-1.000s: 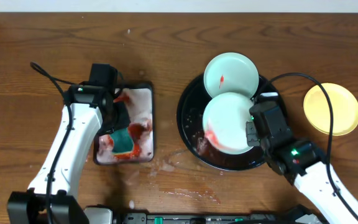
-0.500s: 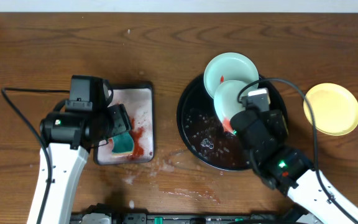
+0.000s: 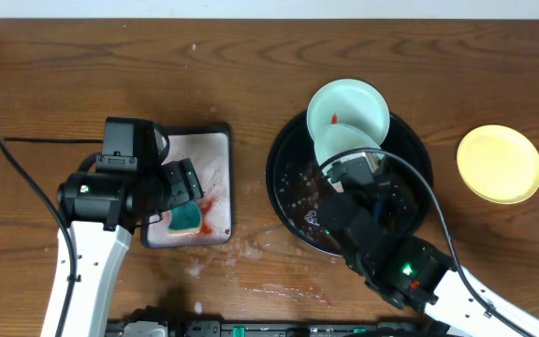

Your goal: Clean dirty plates on tray and stack at the side

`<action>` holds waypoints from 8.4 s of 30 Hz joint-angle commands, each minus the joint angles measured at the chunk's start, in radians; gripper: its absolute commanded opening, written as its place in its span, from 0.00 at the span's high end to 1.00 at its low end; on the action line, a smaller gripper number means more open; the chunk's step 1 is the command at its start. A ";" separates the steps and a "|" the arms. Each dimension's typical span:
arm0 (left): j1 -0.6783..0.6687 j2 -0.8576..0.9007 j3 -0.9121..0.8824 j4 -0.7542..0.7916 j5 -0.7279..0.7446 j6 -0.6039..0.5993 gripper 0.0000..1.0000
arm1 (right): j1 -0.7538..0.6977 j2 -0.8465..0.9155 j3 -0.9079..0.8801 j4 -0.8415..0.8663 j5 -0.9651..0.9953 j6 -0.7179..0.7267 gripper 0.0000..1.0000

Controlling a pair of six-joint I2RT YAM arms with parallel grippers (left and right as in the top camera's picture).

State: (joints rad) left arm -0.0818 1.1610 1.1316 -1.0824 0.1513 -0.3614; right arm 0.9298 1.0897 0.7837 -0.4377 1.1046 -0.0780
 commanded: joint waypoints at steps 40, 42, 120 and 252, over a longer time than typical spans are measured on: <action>0.003 -0.004 -0.002 -0.005 -0.002 0.010 0.15 | 0.125 -0.013 0.001 0.038 0.179 -0.200 0.99; 0.003 -0.004 -0.002 -0.005 -0.002 0.010 0.15 | 0.125 -0.013 0.001 0.038 0.179 -0.200 0.99; 0.003 -0.004 -0.002 -0.005 -0.002 0.010 0.15 | -0.820 0.483 0.100 0.377 -1.110 0.095 0.47; -0.007 0.381 -0.058 0.215 -0.031 0.133 0.93 | -0.909 0.382 0.099 -0.222 -1.451 0.235 0.42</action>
State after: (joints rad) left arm -0.0803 1.6001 1.0004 -0.8379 0.1177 -0.2619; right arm 0.0395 1.4311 0.8715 -0.6655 -0.2420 0.2184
